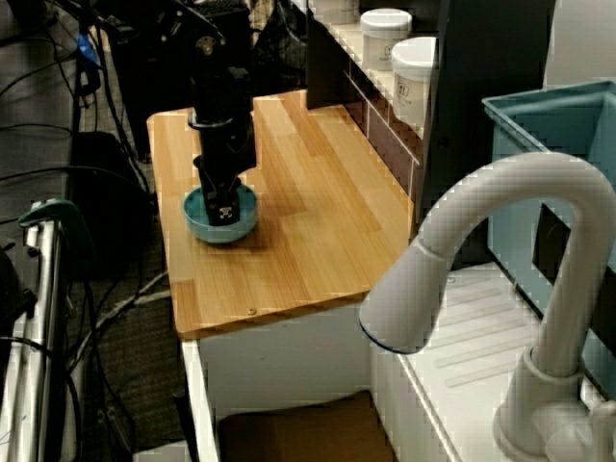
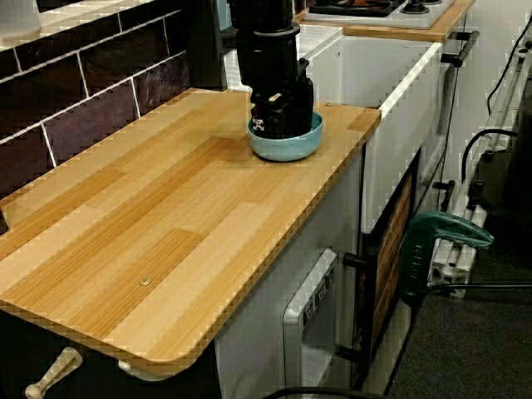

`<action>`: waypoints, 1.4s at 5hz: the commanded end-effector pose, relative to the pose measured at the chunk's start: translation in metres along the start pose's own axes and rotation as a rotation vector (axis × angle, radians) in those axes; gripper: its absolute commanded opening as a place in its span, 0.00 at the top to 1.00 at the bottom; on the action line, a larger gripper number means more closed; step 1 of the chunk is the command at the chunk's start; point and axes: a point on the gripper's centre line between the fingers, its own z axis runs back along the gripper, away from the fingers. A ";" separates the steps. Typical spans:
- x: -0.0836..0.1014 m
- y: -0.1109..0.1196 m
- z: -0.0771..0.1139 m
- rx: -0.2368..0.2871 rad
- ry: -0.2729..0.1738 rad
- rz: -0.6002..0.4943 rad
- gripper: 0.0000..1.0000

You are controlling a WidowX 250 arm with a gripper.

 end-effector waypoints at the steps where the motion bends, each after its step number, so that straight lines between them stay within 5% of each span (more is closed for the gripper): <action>1: 0.000 0.000 0.000 0.000 0.000 0.000 0.00; 2: 0.000 -0.001 0.003 -0.006 0.011 -0.009 0.38; 3: 0.001 -0.001 0.003 -0.003 0.008 -0.001 1.00; 7: -0.001 -0.002 0.029 -0.038 -0.011 0.012 1.00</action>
